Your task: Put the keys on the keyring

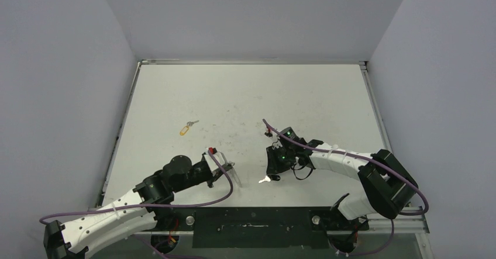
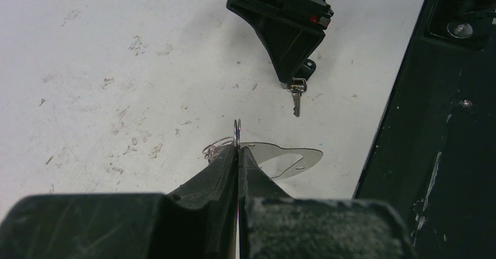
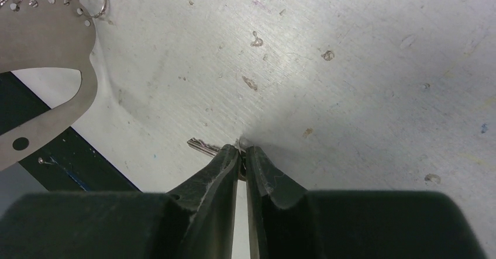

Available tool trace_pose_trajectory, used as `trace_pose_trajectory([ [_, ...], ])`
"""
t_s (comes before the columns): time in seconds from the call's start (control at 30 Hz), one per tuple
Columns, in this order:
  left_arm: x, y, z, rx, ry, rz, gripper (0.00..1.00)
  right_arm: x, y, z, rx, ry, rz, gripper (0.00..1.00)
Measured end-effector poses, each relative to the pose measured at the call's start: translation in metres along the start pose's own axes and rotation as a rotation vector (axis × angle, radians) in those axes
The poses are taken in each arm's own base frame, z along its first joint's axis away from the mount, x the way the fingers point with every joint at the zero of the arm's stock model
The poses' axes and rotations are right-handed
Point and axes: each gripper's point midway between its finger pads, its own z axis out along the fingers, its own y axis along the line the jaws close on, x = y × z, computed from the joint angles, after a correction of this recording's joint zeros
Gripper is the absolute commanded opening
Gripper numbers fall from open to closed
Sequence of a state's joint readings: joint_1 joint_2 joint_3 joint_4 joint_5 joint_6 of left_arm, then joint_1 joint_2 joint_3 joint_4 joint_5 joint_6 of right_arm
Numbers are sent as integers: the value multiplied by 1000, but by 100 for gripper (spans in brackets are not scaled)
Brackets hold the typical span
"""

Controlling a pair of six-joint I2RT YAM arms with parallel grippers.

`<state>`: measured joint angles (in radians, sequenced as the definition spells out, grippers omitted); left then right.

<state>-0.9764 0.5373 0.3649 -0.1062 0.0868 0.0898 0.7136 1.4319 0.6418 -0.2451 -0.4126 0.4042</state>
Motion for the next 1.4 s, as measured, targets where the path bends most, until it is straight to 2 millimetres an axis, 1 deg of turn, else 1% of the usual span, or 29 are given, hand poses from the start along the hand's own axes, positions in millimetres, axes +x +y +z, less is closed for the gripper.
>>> trace_pose_trajectory([
  [0.1, 0, 0, 0, 0, 1, 0, 0, 1, 0, -1, 1, -2, 1, 1],
  [0.13, 0, 0, 0, 0, 1, 0, 0, 1, 0, -2, 0, -2, 1, 0],
  [0.43, 1, 0, 3, 0, 5, -1, 0, -1, 0, -5, -1, -15, 2, 0],
  [0.6, 0, -1, 5, 4, 0, -8, 0, -6, 5, -17, -12, -44, -16, 0],
  [0.7, -1, 0, 8, 0, -3, -30, 0, -18, 16, -32, -36, -91, -54, 0],
  [0.9, -4, -2, 14, -2, -12, -82, 0, -59, 48, -75, -109, -247, -170, 0],
  [1.03, -6, -4, 18, 8, -20, -104, 0, -76, 63, -91, -142, -302, -245, 0],
  [1.13, -6, -7, 21, 26, -18, -112, 0, -77, 70, -94, -159, -306, -289, 0],
  [1.23, -6, -10, 24, 41, -18, -119, 0, -71, 78, -93, -178, -287, -341, 0],
  [1.4, -7, -13, 27, 55, -22, -148, 0, -60, 103, -92, -220, -250, -465, 0],
])
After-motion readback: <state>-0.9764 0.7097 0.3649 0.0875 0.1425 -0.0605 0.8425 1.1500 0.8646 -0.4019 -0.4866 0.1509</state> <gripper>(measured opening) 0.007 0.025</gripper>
